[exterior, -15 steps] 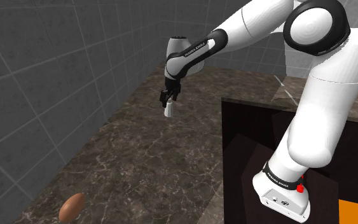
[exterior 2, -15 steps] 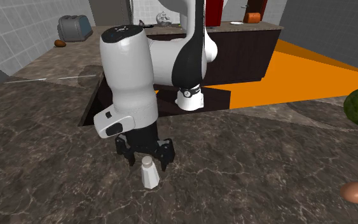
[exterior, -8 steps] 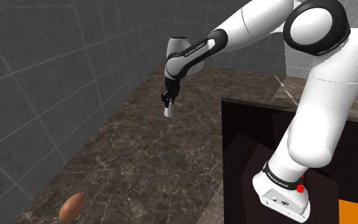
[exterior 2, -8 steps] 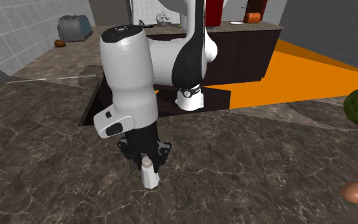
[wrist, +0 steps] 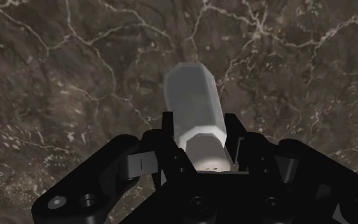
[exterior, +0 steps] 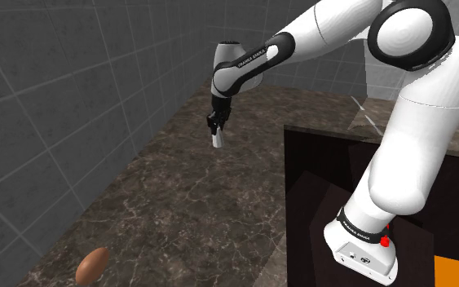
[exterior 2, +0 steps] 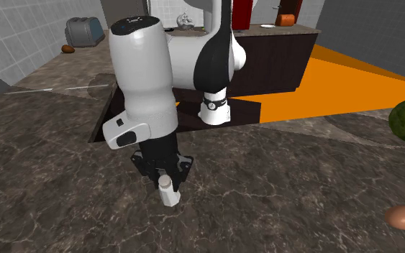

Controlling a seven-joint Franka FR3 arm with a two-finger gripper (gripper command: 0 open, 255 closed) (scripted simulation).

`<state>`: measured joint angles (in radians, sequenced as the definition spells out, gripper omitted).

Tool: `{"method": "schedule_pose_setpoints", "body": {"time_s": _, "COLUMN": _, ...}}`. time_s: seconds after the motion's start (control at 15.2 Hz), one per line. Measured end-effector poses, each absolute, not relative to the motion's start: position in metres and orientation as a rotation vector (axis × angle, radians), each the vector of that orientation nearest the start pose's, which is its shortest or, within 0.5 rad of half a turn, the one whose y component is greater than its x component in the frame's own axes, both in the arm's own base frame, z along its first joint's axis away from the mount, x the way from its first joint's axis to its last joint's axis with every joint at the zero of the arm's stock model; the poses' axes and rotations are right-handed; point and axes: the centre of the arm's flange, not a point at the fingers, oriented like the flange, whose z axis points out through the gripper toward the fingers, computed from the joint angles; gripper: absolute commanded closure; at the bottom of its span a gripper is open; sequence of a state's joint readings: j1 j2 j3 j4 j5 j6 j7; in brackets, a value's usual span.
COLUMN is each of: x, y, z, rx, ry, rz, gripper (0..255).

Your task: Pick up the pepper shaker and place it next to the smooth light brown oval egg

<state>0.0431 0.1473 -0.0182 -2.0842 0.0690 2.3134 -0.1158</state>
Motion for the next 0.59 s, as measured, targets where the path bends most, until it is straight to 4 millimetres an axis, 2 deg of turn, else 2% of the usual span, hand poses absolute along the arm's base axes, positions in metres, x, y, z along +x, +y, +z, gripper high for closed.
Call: {"method": "schedule_pose_setpoints", "body": {"time_s": 0.59, "x": 0.577, "y": 0.016, "z": 0.409, "rx": -3.089, "ry": -0.150, "rz": -0.130, "gripper": 255}}
